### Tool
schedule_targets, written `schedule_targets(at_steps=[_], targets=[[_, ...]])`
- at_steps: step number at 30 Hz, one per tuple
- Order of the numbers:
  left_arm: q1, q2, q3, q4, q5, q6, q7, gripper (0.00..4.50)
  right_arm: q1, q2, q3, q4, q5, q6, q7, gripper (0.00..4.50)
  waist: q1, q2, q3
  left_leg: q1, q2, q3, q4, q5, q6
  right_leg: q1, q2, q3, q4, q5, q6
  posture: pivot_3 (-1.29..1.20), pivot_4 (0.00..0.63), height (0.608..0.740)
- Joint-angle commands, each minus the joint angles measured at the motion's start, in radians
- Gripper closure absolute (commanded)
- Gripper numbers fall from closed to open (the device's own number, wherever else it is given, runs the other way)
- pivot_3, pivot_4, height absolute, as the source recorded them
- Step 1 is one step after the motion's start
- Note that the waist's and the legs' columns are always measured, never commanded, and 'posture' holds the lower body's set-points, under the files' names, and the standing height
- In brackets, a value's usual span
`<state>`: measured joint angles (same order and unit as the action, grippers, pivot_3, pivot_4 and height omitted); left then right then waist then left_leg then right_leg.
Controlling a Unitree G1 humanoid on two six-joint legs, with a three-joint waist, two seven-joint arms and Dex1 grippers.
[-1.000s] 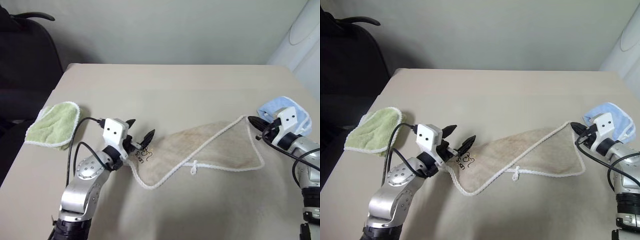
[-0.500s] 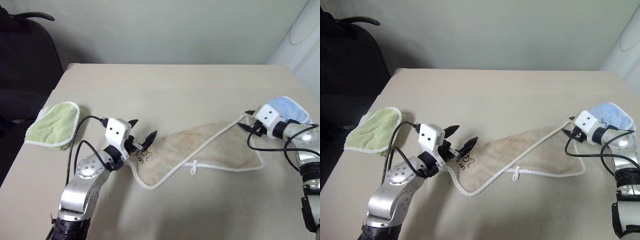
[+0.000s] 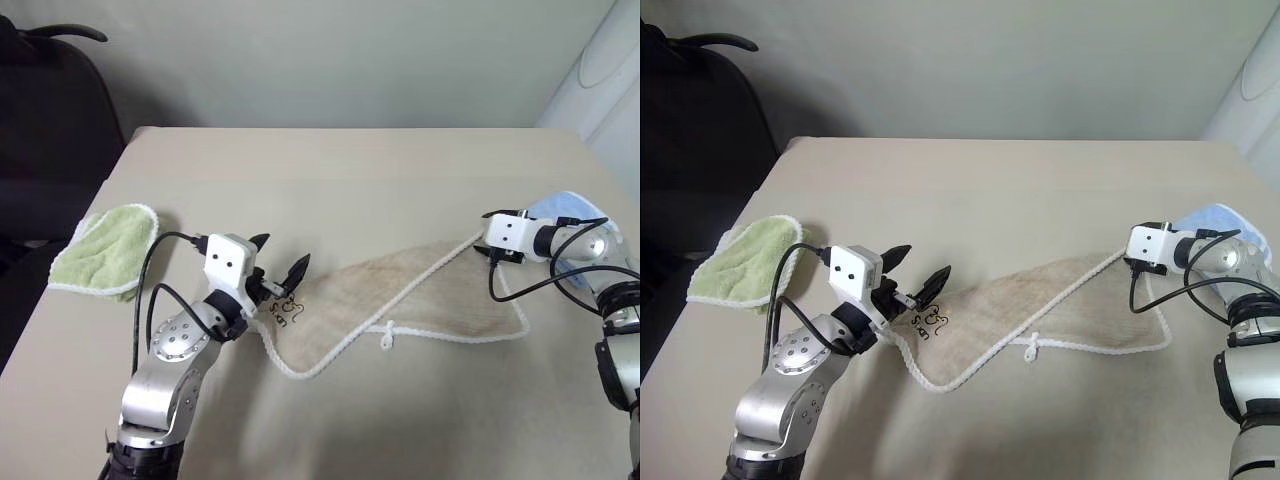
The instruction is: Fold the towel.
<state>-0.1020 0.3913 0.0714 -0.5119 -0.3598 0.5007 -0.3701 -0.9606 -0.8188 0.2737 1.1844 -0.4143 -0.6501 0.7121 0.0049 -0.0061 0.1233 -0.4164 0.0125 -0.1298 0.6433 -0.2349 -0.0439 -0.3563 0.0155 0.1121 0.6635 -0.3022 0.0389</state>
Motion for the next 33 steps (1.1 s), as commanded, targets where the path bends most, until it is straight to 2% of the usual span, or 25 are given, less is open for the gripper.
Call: schedule_targets(at_steps=[1,3,6,12,14,20,24,30,33], targets=[[0.003,0.012,0.017,-0.052,0.002,-0.014,-0.002,0.00,-0.047,-0.005,0.018,0.030,-0.033,-0.015,-0.043,1.14,-0.001,0.000,0.000,0.000,0.000,0.000,0.000,0.000,0.000,0.000,0.000,0.000,0.000,0.000,0.000,0.00,0.150,0.740],[0.006,0.017,0.021,-0.053,0.000,-0.016,-0.004,0.00,-0.057,0.000,0.025,0.041,-0.041,-0.015,-0.052,1.14,-0.001,0.000,0.000,0.000,0.000,0.000,0.000,0.000,0.000,0.000,0.000,0.000,0.000,0.000,0.000,0.00,0.150,0.740],[0.016,0.051,0.021,-0.059,0.006,-0.024,-0.028,0.00,-0.063,0.006,0.022,0.048,-0.041,-0.017,-0.056,1.72,-0.001,0.000,0.000,0.000,0.000,0.000,-0.001,0.000,0.000,-0.001,0.000,0.000,0.000,0.000,-0.001,0.00,0.150,0.740],[0.036,0.159,0.042,-0.047,0.001,-0.038,-0.122,0.00,-0.048,0.015,0.008,0.045,-0.025,-0.026,-0.060,3.89,-0.001,0.000,0.000,-0.001,0.000,0.000,-0.002,0.000,0.000,-0.002,0.000,0.000,0.000,0.000,-0.001,0.00,0.150,0.740],[0.055,0.219,0.049,-0.052,-0.007,-0.047,-0.187,0.00,-0.038,0.016,0.005,0.041,-0.024,-0.031,-0.076,4.45,-0.002,0.000,0.000,-0.001,0.000,0.000,-0.003,0.000,0.000,-0.002,0.000,0.000,0.000,0.000,-0.002,0.00,0.150,0.740],[0.114,0.404,0.063,-0.062,-0.036,-0.097,-0.420,0.00,-0.017,0.019,-0.007,0.023,-0.012,-0.042,-0.128,4.45,-0.001,0.000,0.000,-0.002,0.000,0.000,-0.004,0.000,0.000,-0.004,0.000,0.000,0.000,0.001,-0.003,0.00,0.150,0.740],[0.152,0.496,0.063,-0.085,-0.109,-0.096,-0.581,0.00,0.005,0.016,-0.022,0.007,0.002,-0.046,-0.145,4.45,-0.001,0.001,0.000,-0.003,0.001,0.000,-0.005,0.000,0.000,-0.005,-0.001,0.000,0.000,0.001,-0.003,0.00,0.150,0.740],[0.158,0.589,-0.048,-0.095,-0.003,-0.189,-0.701,0.00,0.055,-0.003,-0.048,-0.036,0.040,-0.048,-0.135,4.45,-0.001,0.001,0.000,-0.003,0.001,0.000,-0.007,-0.001,0.001,-0.005,-0.001,0.000,0.000,0.001,-0.003,0.00,0.150,0.740],[0.144,0.592,-0.111,-0.081,0.041,-0.229,-0.728,0.00,0.089,-0.014,-0.066,-0.071,0.062,-0.046,-0.121,4.45,-0.001,0.001,0.000,-0.003,0.001,0.000,-0.007,-0.001,0.002,-0.006,-0.001,0.000,0.000,0.001,-0.003,0.00,0.150,0.740]])
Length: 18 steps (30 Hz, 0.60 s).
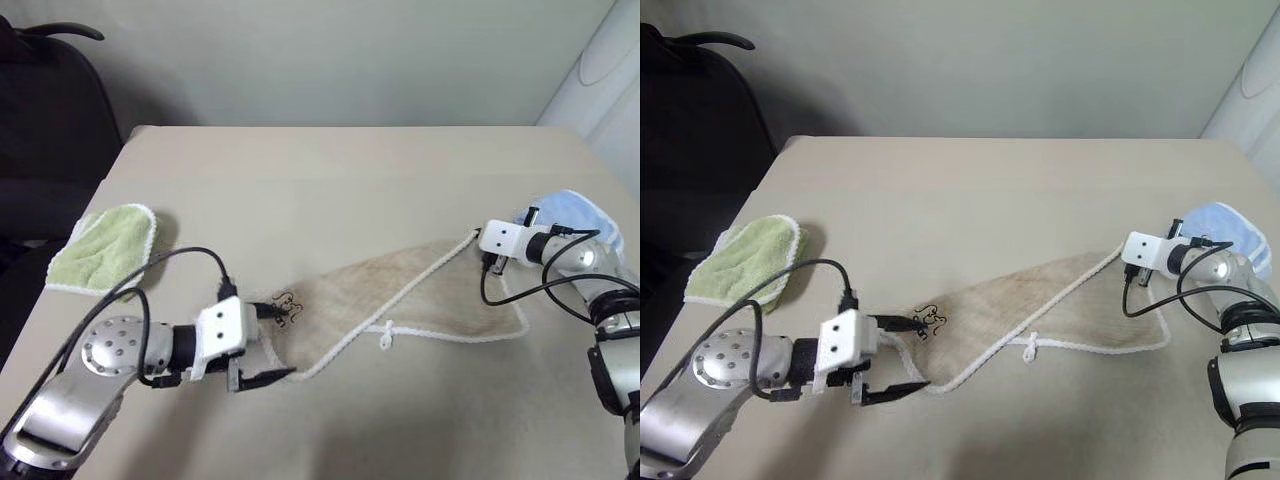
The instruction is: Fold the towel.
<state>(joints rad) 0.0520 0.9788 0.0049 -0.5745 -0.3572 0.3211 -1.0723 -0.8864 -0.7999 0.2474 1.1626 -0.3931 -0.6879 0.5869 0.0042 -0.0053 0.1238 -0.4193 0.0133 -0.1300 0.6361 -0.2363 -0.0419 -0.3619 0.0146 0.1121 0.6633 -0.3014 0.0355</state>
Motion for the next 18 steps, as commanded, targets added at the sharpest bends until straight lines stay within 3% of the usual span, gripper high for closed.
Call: schedule_targets(at_steps=[1,14,18], targets=[[-0.015,0.001,-0.064,-0.013,0.054,-0.052,-0.024,0.00,0.029,-0.038,-0.046,-0.063,0.050,-0.009,0.010,4.45,0.000,0.000,0.000,0.000,0.000,0.000,0.000,0.000,0.000,0.000,0.000,0.000,0.000,0.000,0.000,0.00,0.150,0.740],[-0.131,-0.080,-0.257,0.158,0.263,-0.145,-0.012,0.00,0.187,-0.062,-0.114,-0.282,0.139,0.060,0.053,4.45,-0.001,0.002,-0.001,0.000,0.001,0.000,-0.001,-0.003,0.005,0.000,0.000,0.000,-0.001,0.000,0.000,0.00,0.150,0.740],[-0.139,-0.099,-0.253,0.192,0.269,-0.152,-0.001,0.94,0.220,-0.064,-0.125,-0.331,0.155,0.087,0.057,4.50,0.002,0.004,-0.002,0.000,0.001,0.000,0.000,-0.003,0.005,0.001,-0.001,0.000,-0.001,0.000,0.000,0.00,0.150,0.740]])
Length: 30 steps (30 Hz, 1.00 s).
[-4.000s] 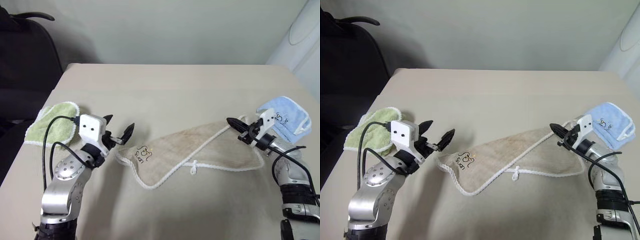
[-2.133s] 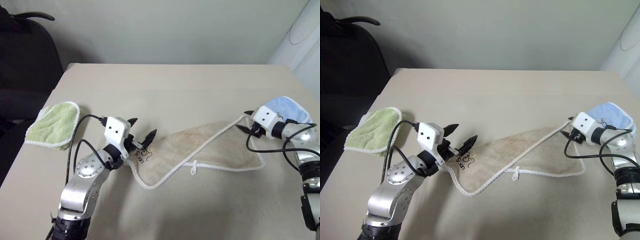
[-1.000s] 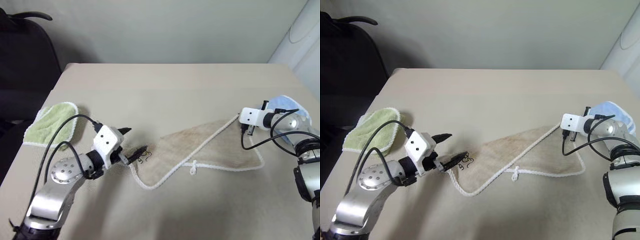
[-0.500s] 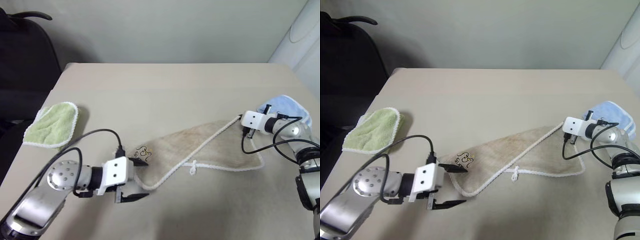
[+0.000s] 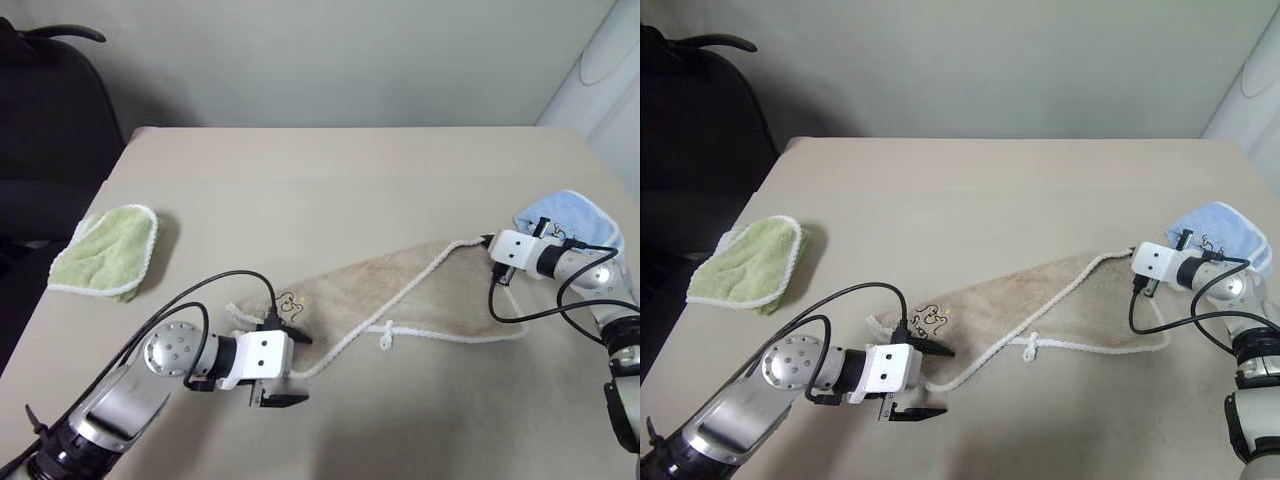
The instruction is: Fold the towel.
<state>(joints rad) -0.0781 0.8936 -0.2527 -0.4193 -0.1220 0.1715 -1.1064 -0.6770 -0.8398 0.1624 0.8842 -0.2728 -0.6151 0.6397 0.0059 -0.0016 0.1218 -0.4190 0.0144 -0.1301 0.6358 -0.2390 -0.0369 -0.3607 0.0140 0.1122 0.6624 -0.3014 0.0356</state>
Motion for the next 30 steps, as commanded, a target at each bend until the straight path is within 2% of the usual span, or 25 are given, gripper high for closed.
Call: schedule_targets(at_steps=[1,10,16,20,22,26,30], targets=[[-0.009,-0.017,0.008,0.037,0.030,0.000,0.032,1.28,0.015,-0.026,-0.041,-0.059,0.037,0.019,0.005,4.50,0.001,0.000,0.000,0.000,0.000,0.000,0.000,0.000,0.000,0.000,0.000,0.000,0.000,0.000,0.000,0.00,0.150,0.740],[0.023,-0.032,0.088,0.002,-0.074,0.031,0.030,4.42,0.005,-0.036,-0.042,-0.047,0.030,0.040,-0.001,4.50,-0.004,0.001,0.000,0.000,0.000,0.000,0.000,0.000,0.000,-0.001,0.000,0.000,0.000,0.000,0.000,0.00,0.150,0.740],[0.090,-0.036,0.170,-0.019,-0.109,0.036,0.060,4.47,-0.008,-0.048,-0.044,-0.029,0.028,0.036,-0.004,4.50,-0.005,0.001,0.000,0.000,0.000,0.000,-0.001,0.001,0.000,-0.001,0.000,0.000,0.000,0.000,0.000,0.00,0.150,0.740],[0.018,-0.118,0.290,-0.054,-0.314,0.191,0.132,4.47,-0.043,-0.061,-0.059,-0.010,0.030,0.042,-0.031,4.50,-0.004,0.001,0.000,0.000,0.000,0.000,-0.001,0.001,0.000,-0.001,0.000,0.000,0.000,0.000,0.000,0.00,0.150,0.740],[-0.042,-0.152,0.335,-0.050,-0.382,0.236,0.167,4.47,-0.074,-0.064,-0.063,0.009,0.026,0.046,-0.047,4.50,-0.004,0.001,0.000,0.000,0.000,0.000,-0.001,0.001,0.000,-0.001,0.000,0.000,0.001,0.000,0.000,0.00,0.150,0.740],[-0.274,-0.246,0.398,0.033,-0.476,0.305,0.280,4.47,-0.167,-0.075,-0.057,0.068,-0.001,0.048,-0.094,4.50,-0.003,0.001,0.000,0.000,0.000,0.000,0.000,0.006,-0.009,0.000,0.000,-0.001,0.001,0.000,0.000,0.00,0.150,0.740],[-0.530,-0.309,0.416,0.193,-0.446,0.265,0.357,4.47,-0.282,-0.095,-0.045,0.130,-0.040,0.044,-0.148,4.50,-0.003,0.002,0.001,0.000,0.000,0.000,0.001,0.006,-0.009,-0.001,0.000,-0.001,0.001,0.000,0.000,0.00,0.150,0.740]])
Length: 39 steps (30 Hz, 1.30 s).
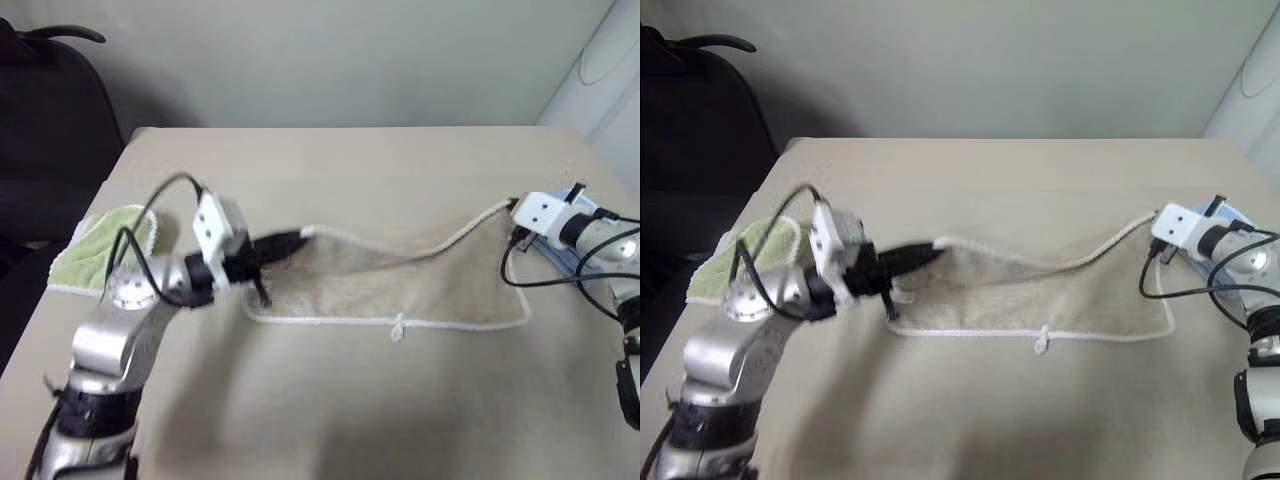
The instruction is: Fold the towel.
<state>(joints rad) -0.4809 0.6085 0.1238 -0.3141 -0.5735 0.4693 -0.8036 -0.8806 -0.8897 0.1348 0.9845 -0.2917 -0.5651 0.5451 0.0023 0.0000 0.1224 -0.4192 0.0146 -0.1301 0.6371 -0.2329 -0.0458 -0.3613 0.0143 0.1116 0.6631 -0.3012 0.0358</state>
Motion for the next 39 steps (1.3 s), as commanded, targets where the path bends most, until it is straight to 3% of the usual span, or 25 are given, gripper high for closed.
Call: schedule_targets(at_steps=[1,6,11,17,23,32,39], targets=[[-0.183,-0.032,0.045,0.133,0.019,-0.051,0.066,4.47,-0.105,-0.050,-0.018,0.041,-0.027,-0.005,-0.063,4.50,0.000,0.001,0.000,0.000,0.000,0.000,0.001,0.000,0.000,0.000,0.000,0.000,0.000,0.000,0.000,0.00,0.150,0.740],[-0.353,-0.030,0.099,0.269,0.049,-0.129,0.109,4.47,-0.186,-0.106,-0.046,0.057,-0.013,-0.027,-0.081,4.50,-0.003,0.001,0.001,-0.001,0.000,0.000,0.000,0.001,0.000,-0.001,0.000,0.000,0.000,0.000,0.000,0.00,0.150,0.740],[-0.313,0.031,0.182,0.180,-0.041,-0.060,0.090,4.47,-0.156,-0.159,-0.125,-0.011,0.095,-0.033,-0.003,4.50,-0.005,0.002,0.001,-0.002,0.000,0.000,-0.001,0.001,0.000,-0.002,0.000,0.000,-0.001,0.000,0.000,0.00,0.150,0.740],[0.109,0.135,0.195,-0.197,-0.222,0.120,-0.002,4.47,0.216,-0.184,-0.229,-0.292,0.362,0.076,0.317,4.50,-0.001,-0.001,0.000,-0.001,0.000,0.000,0.000,0.002,0.000,0.000,0.000,0.000,-0.001,0.000,0.000,0.00,0.150,0.740],[0.538,0.246,0.123,-0.364,-0.116,0.108,-0.092,4.47,0.566,-0.191,-0.257,-0.547,0.502,0.277,0.524,4.50,-0.002,-0.002,0.001,0.000,0.000,0.001,-0.002,0.002,-0.001,0.001,0.002,0.002,-0.001,0.000,0.000,0.00,0.150,0.740],[0.732,0.208,0.112,-0.407,-0.127,0.115,-0.082,4.47,0.665,-0.229,-0.232,-0.595,0.466,0.357,0.627,4.50,-0.003,-0.002,0.001,0.003,0.001,0.001,-0.002,-0.002,0.005,0.003,0.003,0.002,0.000,0.000,0.000,0.00,0.150,0.740],[0.837,0.189,0.131,-0.455,-0.191,0.133,-0.075,4.47,0.649,-0.252,-0.217,-0.596,0.445,0.385,0.676,4.50,-0.003,-0.002,0.001,0.004,0.000,0.001,-0.003,-0.002,0.004,0.004,0.003,0.002,-0.001,0.000,0.000,0.00,0.150,0.740]])
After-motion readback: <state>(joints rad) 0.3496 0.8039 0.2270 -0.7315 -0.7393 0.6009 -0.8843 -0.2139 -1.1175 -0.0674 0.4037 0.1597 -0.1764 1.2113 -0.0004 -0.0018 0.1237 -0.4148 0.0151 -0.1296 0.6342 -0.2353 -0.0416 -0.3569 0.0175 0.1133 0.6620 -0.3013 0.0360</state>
